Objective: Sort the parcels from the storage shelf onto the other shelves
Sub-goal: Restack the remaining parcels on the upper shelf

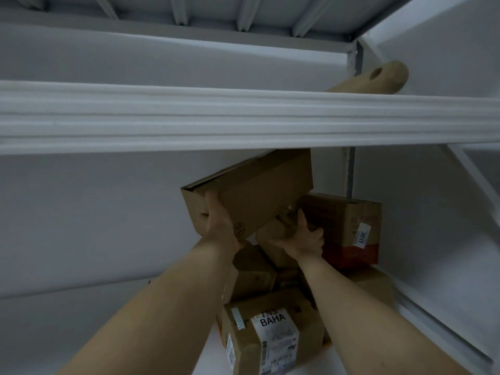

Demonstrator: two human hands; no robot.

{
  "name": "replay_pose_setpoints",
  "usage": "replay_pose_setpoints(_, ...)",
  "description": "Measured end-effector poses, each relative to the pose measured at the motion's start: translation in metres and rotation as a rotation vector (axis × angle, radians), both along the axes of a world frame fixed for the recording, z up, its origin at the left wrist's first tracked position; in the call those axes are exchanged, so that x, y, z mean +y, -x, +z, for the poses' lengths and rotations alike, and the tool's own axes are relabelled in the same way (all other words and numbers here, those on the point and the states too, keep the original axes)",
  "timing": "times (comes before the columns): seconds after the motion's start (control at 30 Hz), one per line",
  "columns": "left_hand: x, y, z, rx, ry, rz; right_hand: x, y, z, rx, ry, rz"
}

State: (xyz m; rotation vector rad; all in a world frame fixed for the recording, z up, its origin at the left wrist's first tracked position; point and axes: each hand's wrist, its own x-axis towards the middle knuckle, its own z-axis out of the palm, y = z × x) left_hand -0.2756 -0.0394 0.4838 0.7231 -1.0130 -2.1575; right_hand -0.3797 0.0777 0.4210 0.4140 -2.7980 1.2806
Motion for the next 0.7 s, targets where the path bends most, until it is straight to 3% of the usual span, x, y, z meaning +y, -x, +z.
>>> replay_pose_setpoints(0.13, -0.016, 0.009, -0.013, -0.032, -0.022, 0.023, -0.008, 0.01, -0.006, -0.017, 0.009, 0.029)
replay_pose_setpoints(0.47, -0.003, -0.016, -0.008, 0.009, -0.019, 0.08, 0.0, -0.006, -0.011, -0.032, 0.303, -0.062)
replay_pose_setpoints(0.7, 0.02, -0.037, 0.001, 0.05, 0.003, 0.112, 0.042, -0.022, -0.009, -0.119, 0.492, -0.014)
